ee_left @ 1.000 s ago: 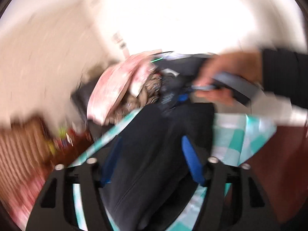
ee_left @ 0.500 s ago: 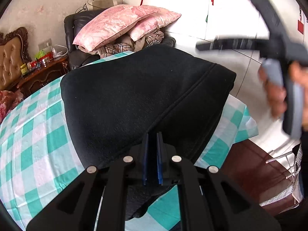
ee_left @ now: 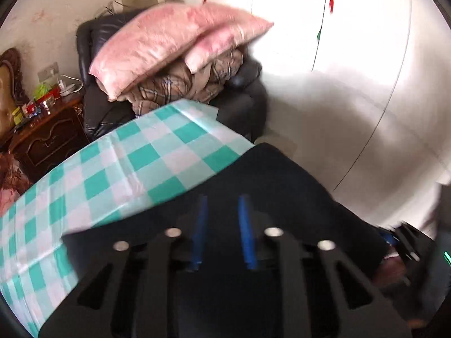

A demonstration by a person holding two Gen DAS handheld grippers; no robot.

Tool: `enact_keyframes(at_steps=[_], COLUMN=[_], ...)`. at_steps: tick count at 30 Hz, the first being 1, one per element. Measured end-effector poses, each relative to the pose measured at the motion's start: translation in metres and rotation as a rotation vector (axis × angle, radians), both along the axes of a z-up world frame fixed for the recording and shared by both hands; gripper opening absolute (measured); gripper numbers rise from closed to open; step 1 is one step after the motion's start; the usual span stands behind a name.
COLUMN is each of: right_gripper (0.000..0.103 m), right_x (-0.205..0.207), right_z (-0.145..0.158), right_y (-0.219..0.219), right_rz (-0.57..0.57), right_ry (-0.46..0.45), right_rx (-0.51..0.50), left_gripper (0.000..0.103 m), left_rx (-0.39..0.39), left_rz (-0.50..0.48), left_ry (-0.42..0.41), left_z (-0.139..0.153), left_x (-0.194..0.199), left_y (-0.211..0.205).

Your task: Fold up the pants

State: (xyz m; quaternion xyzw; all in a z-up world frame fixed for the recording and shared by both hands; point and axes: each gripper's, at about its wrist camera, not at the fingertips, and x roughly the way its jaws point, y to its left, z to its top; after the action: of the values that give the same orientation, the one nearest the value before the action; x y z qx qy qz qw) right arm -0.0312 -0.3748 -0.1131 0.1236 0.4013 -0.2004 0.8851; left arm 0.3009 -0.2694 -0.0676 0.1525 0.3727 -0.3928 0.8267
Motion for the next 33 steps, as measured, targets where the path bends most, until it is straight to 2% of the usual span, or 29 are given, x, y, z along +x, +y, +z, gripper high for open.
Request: enact_keyframes(at_steps=[4,7,12,16,18,20,25,26,29,33], right_gripper=[0.081,0.081,0.082,0.082,0.083,0.083,0.084,0.084,0.085,0.085], right_x=[0.001,-0.001,0.002,0.001,0.001,0.001,0.000,0.000,0.000,-0.006], right_z=[-0.002,-0.003,-0.002,-0.003,-0.003,-0.003,-0.004,-0.004,-0.001,0.014], right_y=[0.001,0.001,0.001,0.000,0.000,0.001,0.001,0.002,0.005,0.017], right_rz=[0.001,-0.001,-0.005,-0.007,-0.011,-0.010,-0.013,-0.014,-0.026,-0.050], right_ry=[0.005,0.001,0.005,0.002,0.001,0.000,0.000,0.001,0.006,0.018], right_rx=[-0.012,-0.004,-0.012,-0.003,-0.004,-0.007,-0.012,-0.015,-0.040,-0.100], left_gripper=[0.014,0.014,0.014,0.016,0.023,0.034,0.035,0.039,0.051,0.052], left_rx=[0.031,0.046,0.031,-0.002,-0.019,-0.033,0.009,0.027,0.032,-0.004], left_rz=[0.002,0.028,0.029,0.062,0.068,0.060,0.064,0.077,0.099,0.141], left_ry=[0.109,0.160,0.169,0.123,0.095,0.065,0.082,0.083,0.075,0.096], left_z=[-0.027,-0.043,-0.043,-0.022,-0.011,-0.006,-0.028,-0.036,-0.041,-0.035], left_x=[0.028,0.037,0.036,0.016,-0.010,-0.040,-0.107,-0.117,-0.128,-0.134], left_y=[-0.040,-0.047,-0.042,-0.014,0.015,0.042,0.096,0.105,0.120,0.140])
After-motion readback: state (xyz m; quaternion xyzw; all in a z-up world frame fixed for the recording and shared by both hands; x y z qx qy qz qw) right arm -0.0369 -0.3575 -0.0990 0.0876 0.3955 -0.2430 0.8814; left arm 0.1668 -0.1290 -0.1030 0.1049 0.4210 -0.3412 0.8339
